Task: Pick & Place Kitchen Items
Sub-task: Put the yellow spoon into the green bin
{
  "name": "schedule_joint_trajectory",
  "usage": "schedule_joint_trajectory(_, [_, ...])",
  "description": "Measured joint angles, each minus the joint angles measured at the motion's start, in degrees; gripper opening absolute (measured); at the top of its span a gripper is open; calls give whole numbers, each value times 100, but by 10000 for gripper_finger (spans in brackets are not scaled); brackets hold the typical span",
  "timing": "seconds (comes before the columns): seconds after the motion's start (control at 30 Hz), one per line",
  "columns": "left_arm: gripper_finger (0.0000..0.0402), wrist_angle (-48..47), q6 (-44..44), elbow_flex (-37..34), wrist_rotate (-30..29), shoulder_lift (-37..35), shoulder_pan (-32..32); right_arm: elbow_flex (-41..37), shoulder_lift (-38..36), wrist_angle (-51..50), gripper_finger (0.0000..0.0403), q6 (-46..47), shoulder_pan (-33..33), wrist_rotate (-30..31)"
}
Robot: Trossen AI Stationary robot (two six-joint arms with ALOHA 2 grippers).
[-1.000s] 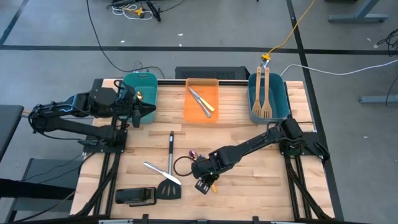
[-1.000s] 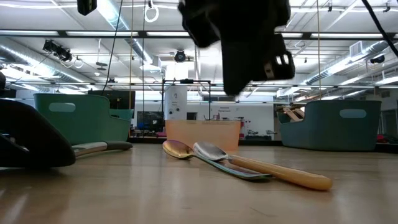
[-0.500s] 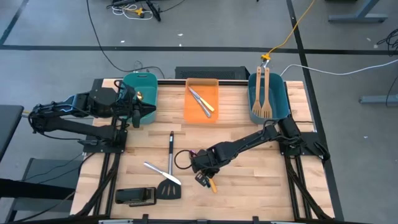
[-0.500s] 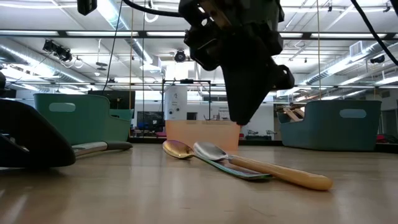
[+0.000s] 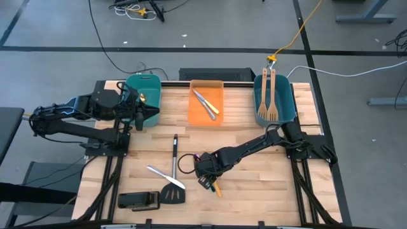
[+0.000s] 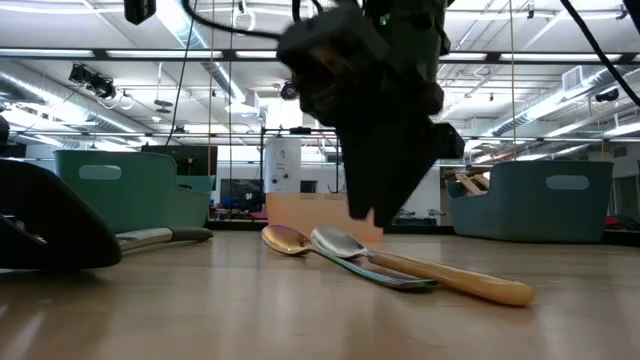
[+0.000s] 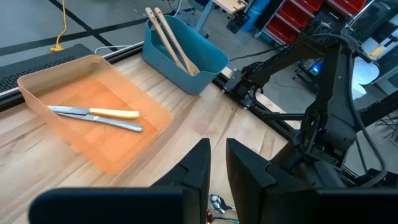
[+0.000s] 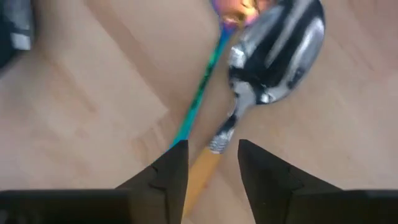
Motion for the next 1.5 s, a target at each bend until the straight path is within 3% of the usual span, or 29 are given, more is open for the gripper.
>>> schedule_joint_trajectory(0.6, [57, -7, 1, 0, 2, 0, -1, -175, 129, -10, 142, 346, -52, 149])
schedule_joint_trajectory(1.5, [57, -13, 3, 0, 2, 0, -2, -393, 121, 449, 125, 848, 86, -142])
